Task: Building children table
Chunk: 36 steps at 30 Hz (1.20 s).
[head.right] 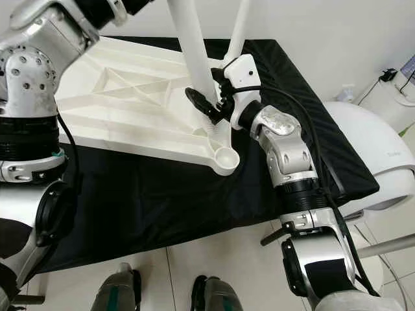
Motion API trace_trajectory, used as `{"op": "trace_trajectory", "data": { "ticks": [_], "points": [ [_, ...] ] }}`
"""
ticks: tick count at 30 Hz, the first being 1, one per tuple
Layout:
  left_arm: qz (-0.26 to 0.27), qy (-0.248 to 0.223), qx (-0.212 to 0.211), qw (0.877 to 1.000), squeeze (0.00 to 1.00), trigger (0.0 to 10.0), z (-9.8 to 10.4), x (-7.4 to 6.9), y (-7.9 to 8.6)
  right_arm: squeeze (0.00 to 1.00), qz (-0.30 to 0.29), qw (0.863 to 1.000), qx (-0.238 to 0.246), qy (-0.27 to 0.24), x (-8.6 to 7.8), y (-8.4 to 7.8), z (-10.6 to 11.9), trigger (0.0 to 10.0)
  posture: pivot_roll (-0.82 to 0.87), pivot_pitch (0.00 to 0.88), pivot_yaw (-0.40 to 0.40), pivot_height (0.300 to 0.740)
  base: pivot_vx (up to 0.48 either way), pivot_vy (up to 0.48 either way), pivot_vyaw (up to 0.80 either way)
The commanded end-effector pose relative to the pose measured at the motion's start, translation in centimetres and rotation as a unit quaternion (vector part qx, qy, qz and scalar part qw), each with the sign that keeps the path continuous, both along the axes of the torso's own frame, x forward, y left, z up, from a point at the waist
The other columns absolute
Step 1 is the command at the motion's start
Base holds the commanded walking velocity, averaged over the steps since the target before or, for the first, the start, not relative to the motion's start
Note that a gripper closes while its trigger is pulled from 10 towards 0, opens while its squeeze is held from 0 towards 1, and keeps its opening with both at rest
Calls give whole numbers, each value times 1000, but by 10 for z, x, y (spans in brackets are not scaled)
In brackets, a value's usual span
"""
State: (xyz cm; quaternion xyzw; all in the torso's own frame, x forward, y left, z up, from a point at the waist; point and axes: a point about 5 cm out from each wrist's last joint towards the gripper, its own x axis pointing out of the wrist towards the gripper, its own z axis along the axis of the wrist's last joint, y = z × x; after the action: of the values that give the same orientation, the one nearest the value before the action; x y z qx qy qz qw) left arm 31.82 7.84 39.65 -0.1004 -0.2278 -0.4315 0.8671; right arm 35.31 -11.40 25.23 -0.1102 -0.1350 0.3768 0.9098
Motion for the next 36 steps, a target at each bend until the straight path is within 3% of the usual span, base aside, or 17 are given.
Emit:
{"op": "trace_trajectory", "data": {
  "ticks": [1, 4, 5, 13, 14, 15, 16, 17, 18, 31, 34, 35, 36],
  "points": [
    [-45, -25, 12, 999, 0, 10000, 1, -9, -8, 0, 2, 1000, 9, -12, 1, 0, 7, 2784, 54, 81, -110, 740, 0, 0, 0],
    [-46, -25, 11, 999, 0, 10000, 0, -9, -8, 0, 4, 1000, 11, -12, 1, 1, 7, 2784, 54, 81, -110, 740, 0, 0, 0],
    [-47, -26, 11, 998, 0, 10000, 0, -9, -8, 0, 7, 1000, 12, -10, 1, 2, 8, 0, 55, 82, -111, 740, 0, 0, 0],
    [-48, -36, 6, 998, 0, 10000, 8, -11, -5, 0, 5, 1000, 13, -3, 3, 4, 6, 0, 57, 85, -112, 740, 0, 0, 0],
    [-50, -33, 5, 998, 0, 10000, 9, -11, -4, 0, 0, 1000, 12, -7, 3, 3, 7, 3020, 58, 86, -112, 740, 0, 0, 0],
    [-50, -33, 5, 998, 0, 10000, 9, -11, -4, 0, 0, 1000, 12, -7, 3, 3, 7, 3020, 58, 86, -112, 740, 0, 0, 0],
    [-59, -27, -1, 998, 165, 10000, 9, -11, -4, 0, -10, 1000, 13, -7, 4, 1, 6, 9255, 57, 88, -111, 740, 0, 0, 0],
    [-59, -27, -1, 998, 165, 10000, 9, -11, -4, 0, -10, 1000, 13, -7, 4, 1, 6, 9255, 57, 88, -111, 740, 0, 0, 0],
    [-69, -23, -5, 997, 1000, 10000, 10, -12, -4, 0, -17, 1000, 15, -7, 5, 0, 6, 10000, 57, 89, -110, 740, 0, 0, 0],
    [-89, -7, 2, 996, 1000, 10000, 7, -20, -13, 0, -94, 993, 71, -18, 13, -13, 11, 10000, 60, 115, -100, 740, 0, 0, 0],
    [-83, 3, 1, 997, 1000, 10000, 6, -19, -12, 0, -113, 990, 86, -22, 14, -17, 12, 10000, 61, 116, -97, 740, 0, 0, 0],
    [-50, 22, 1, 998, 1000, 10000, 1, -11, -7, 0, -133, 985, 108, -29, 15, -23, 17, 10000, 62, 117, -94, 740, 0, 0, 0],
    [-50, 22, 1, 998, 1000, 10000, 1, -11, -7, 0, -133, 985, 108, -29, 15, -23, 17, 10000, 62, 117, -94, 740, 0, 0, 0]
  ]
}}
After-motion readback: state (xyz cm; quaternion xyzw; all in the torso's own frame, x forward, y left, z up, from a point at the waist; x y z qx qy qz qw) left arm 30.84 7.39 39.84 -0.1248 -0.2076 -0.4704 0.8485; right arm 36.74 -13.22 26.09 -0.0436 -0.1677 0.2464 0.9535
